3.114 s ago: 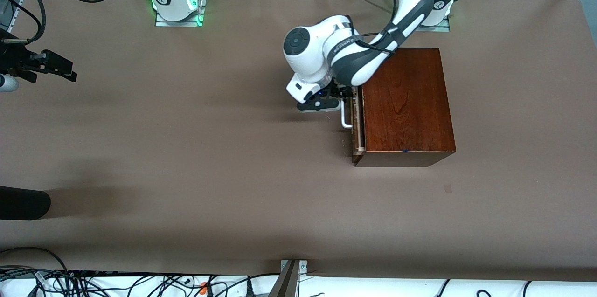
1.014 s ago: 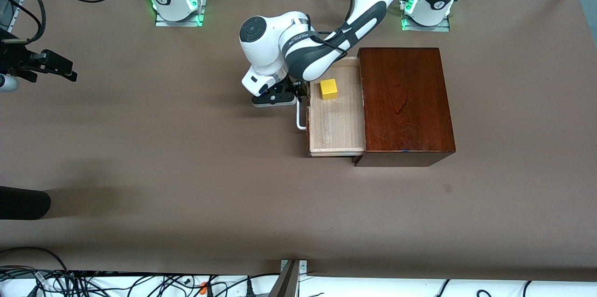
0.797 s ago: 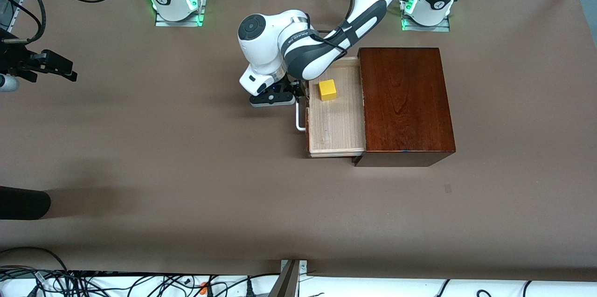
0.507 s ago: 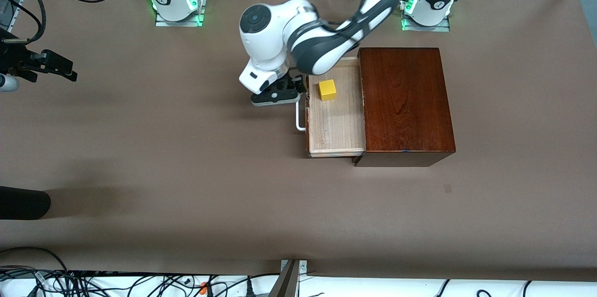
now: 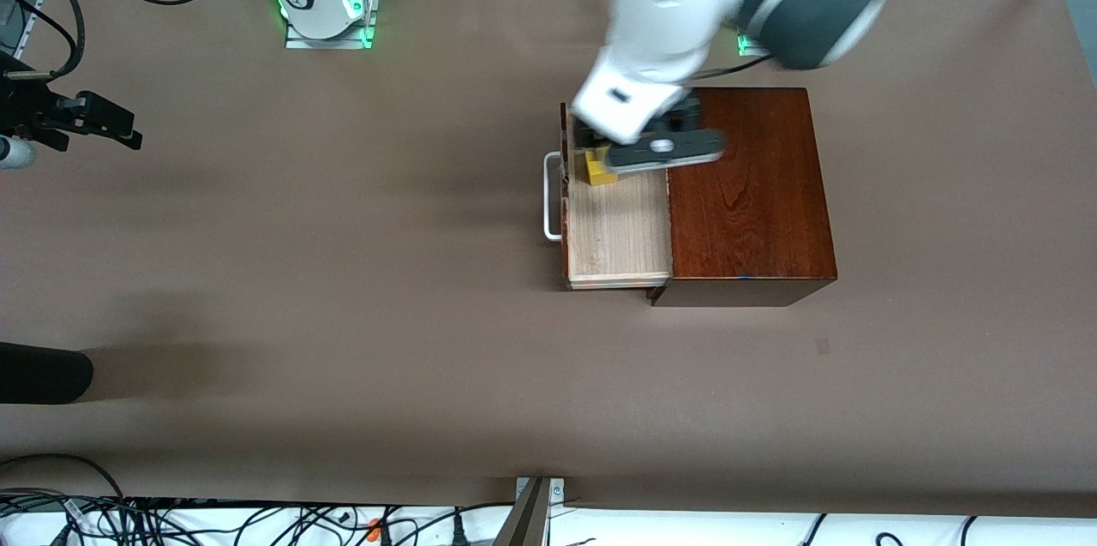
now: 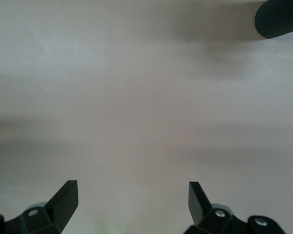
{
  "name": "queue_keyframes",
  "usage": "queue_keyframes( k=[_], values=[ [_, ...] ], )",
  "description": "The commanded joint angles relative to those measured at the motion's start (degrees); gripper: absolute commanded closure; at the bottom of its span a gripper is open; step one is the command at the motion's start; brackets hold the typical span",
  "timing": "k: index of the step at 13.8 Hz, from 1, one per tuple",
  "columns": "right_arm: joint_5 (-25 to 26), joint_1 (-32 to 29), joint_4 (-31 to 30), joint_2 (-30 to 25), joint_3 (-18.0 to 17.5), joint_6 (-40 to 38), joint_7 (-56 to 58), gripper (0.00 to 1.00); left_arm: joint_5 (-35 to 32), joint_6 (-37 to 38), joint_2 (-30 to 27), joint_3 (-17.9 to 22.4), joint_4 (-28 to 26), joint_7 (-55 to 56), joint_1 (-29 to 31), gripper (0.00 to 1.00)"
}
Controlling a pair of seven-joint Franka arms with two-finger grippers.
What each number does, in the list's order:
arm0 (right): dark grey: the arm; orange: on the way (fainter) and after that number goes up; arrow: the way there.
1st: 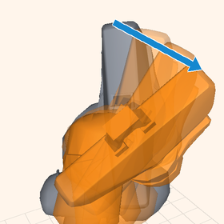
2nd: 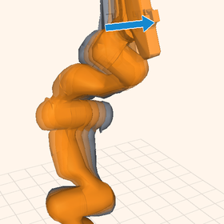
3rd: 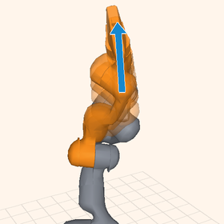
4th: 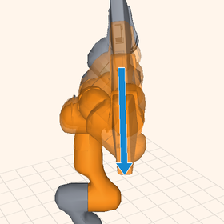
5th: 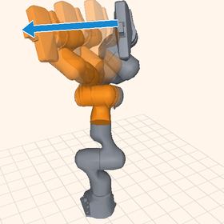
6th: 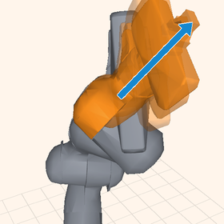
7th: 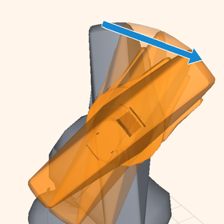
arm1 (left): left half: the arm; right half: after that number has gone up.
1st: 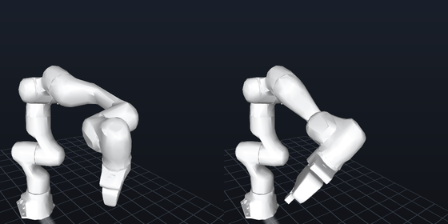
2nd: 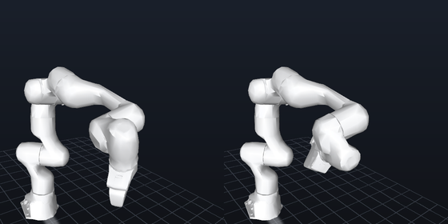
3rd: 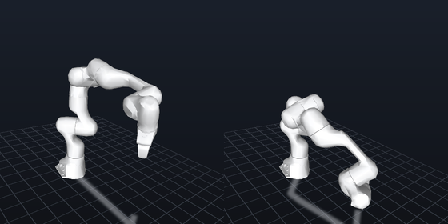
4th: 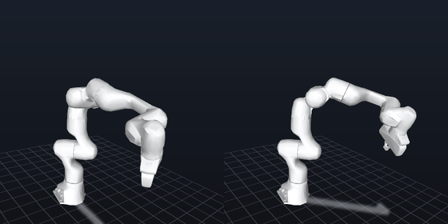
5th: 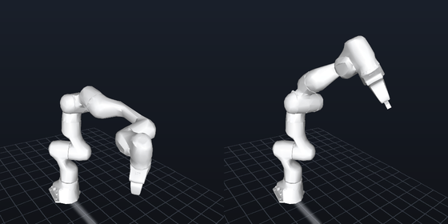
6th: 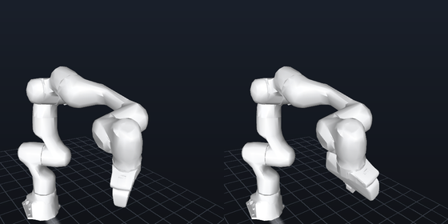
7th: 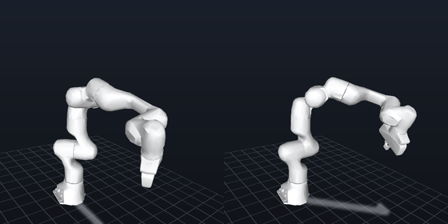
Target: Open drawer, take yellow block, close drawer
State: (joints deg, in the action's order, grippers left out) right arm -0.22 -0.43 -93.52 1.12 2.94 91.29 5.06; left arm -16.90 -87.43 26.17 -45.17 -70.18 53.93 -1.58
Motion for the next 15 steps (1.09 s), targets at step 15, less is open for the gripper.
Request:
queue_keyframes(
  k=[15],
  values=[
    [-1.62,6.39,0.71,4.23,-1.1,-2.19,-15.19,0.0,20.41,5.26,-21.07,48.13,-13.48,-55.77,-3.41,0.0]
  ],
)
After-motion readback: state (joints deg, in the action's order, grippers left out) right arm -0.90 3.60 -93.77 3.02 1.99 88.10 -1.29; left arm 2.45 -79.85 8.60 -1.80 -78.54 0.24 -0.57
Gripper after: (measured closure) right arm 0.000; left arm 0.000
